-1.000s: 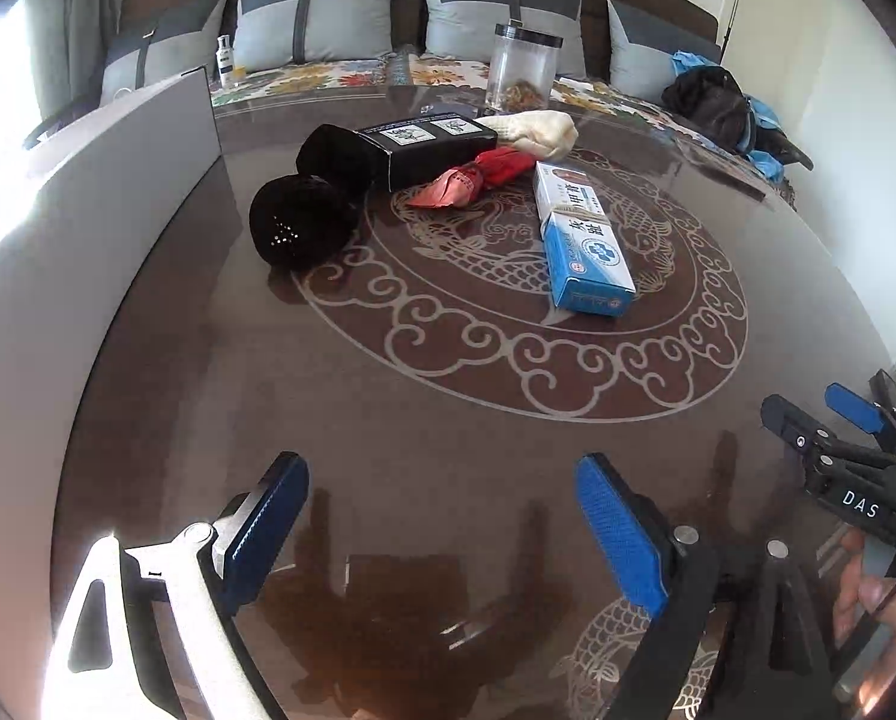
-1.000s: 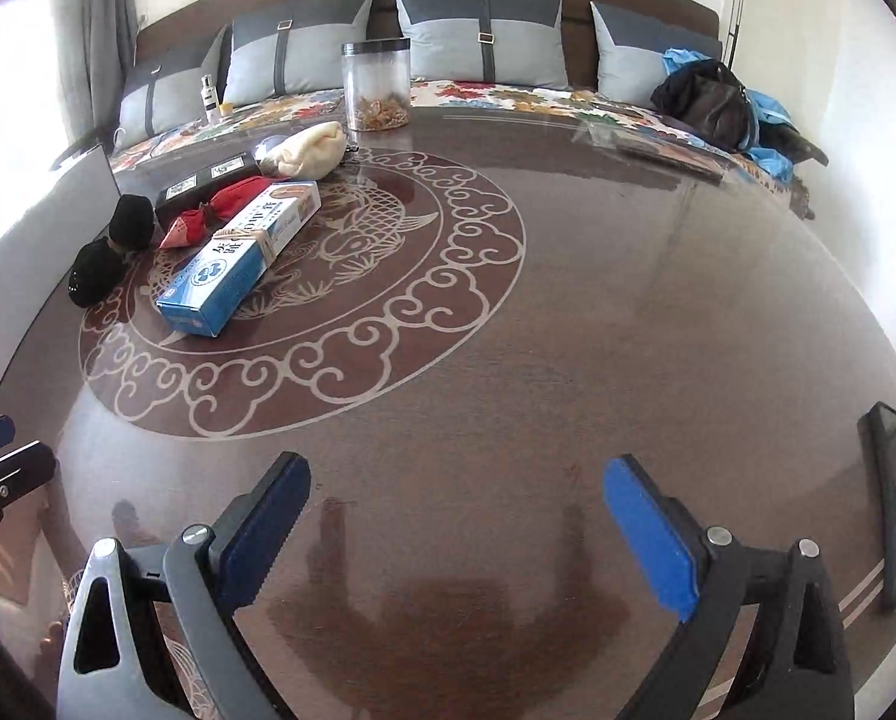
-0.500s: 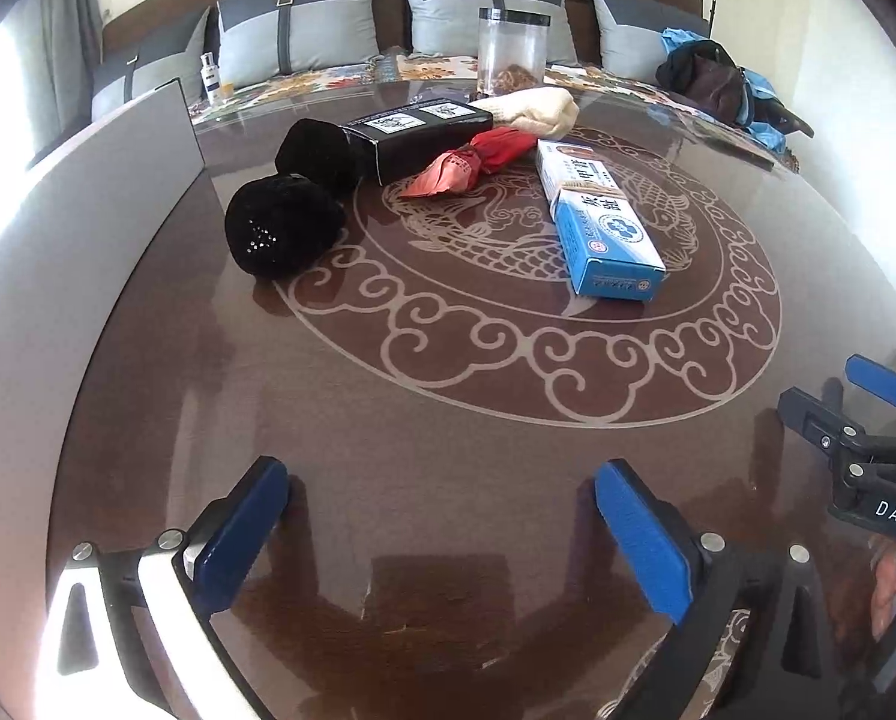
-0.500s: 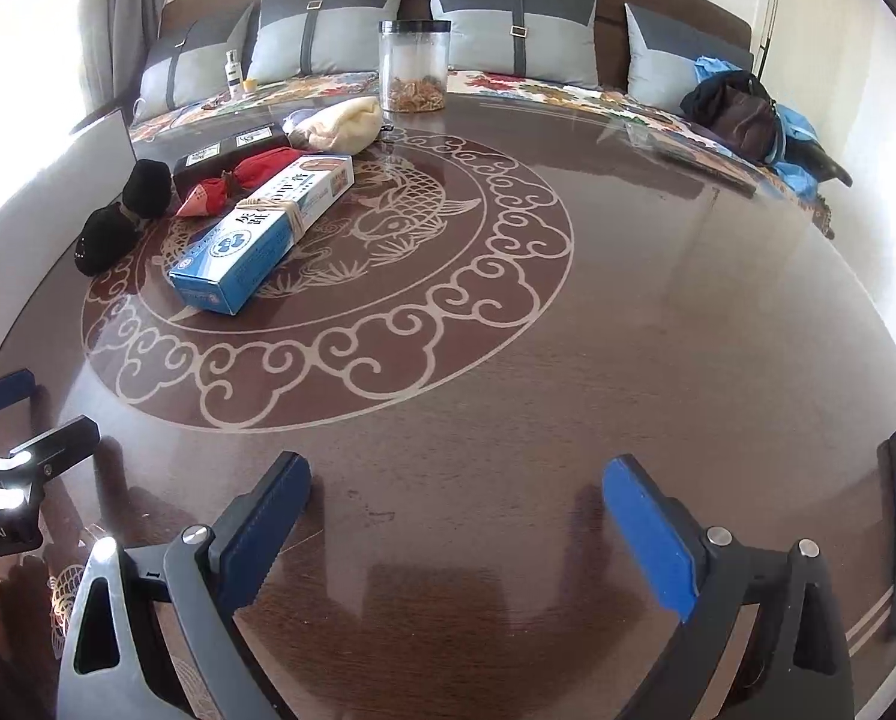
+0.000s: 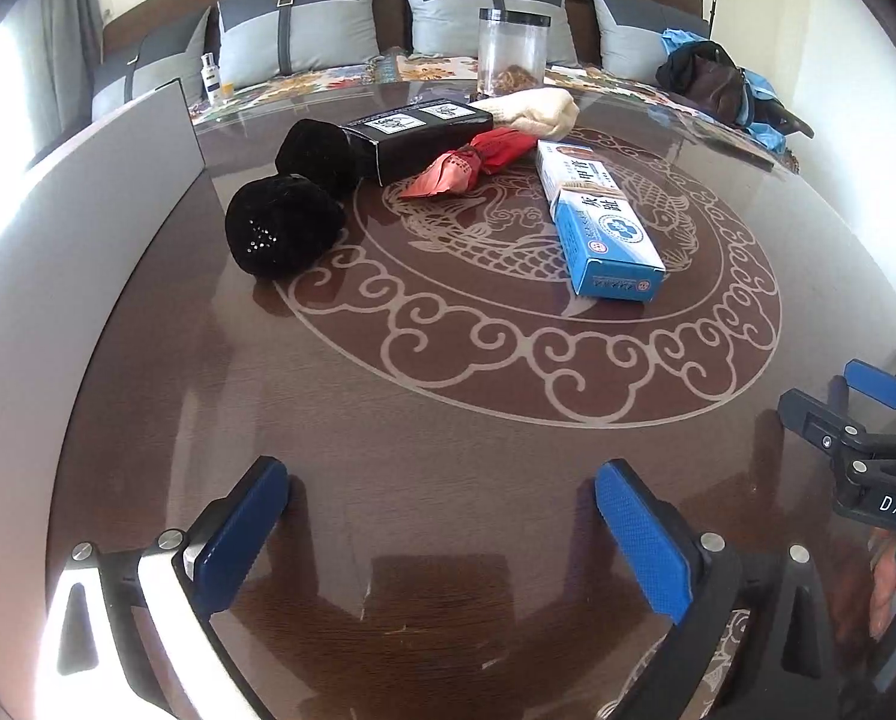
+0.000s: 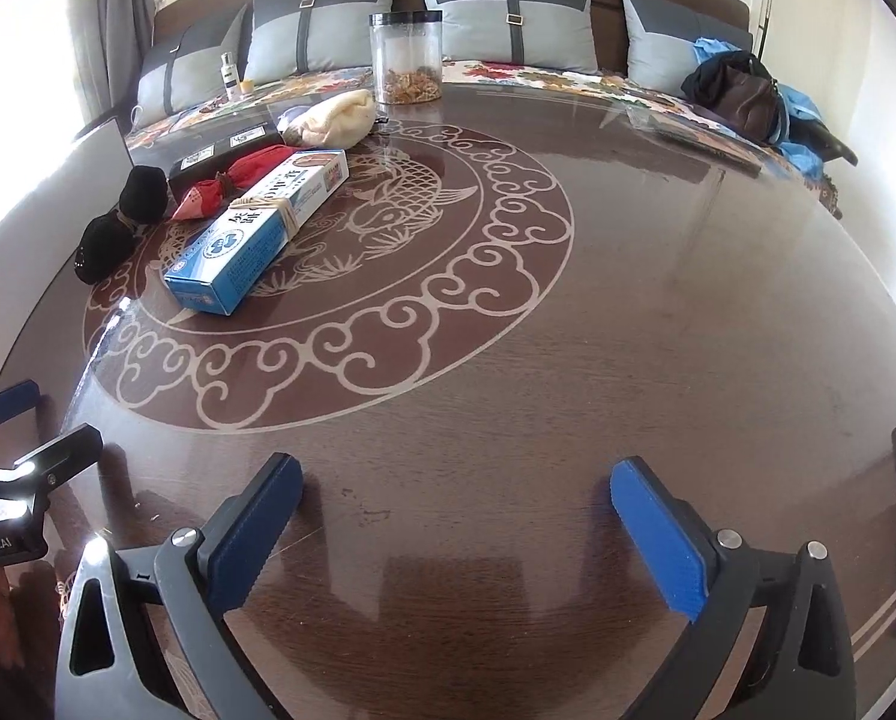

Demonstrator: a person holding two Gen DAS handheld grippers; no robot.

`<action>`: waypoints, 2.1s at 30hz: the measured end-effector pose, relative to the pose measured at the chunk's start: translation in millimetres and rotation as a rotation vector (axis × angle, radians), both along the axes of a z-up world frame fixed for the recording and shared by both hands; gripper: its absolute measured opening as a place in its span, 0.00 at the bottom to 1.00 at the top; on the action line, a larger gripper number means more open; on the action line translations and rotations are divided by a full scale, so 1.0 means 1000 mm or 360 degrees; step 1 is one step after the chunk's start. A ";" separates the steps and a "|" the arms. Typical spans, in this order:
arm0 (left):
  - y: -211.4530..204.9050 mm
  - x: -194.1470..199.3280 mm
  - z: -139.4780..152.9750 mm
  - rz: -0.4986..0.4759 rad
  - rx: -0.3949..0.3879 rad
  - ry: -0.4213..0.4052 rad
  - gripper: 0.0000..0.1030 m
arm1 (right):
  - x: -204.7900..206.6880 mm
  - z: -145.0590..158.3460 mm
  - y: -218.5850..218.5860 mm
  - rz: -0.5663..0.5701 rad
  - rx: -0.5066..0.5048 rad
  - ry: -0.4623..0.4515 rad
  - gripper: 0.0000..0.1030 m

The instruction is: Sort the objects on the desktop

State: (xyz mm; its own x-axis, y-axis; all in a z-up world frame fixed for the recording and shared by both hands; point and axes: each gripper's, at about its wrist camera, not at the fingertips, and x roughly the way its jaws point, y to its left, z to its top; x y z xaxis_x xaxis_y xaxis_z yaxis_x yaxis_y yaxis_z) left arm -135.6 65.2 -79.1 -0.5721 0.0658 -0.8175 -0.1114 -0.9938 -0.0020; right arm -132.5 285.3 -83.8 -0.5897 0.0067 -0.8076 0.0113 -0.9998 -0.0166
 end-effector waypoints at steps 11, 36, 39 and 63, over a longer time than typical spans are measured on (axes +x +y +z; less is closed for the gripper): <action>0.000 0.000 0.000 0.0001 0.0000 0.0000 1.00 | 0.000 0.000 0.000 0.0000 0.0000 0.0000 1.00; 0.000 0.000 0.000 0.0002 -0.0002 0.0001 1.00 | 0.000 0.000 0.000 0.0000 -0.0001 0.0000 1.00; 0.000 0.000 0.000 0.0002 -0.0002 0.0001 1.00 | 0.000 0.000 0.000 0.0000 -0.0001 0.0000 1.00; -0.040 0.004 0.001 -0.0098 -0.0012 -0.0015 1.00 | 0.000 0.000 0.000 0.0000 -0.0001 0.0000 1.00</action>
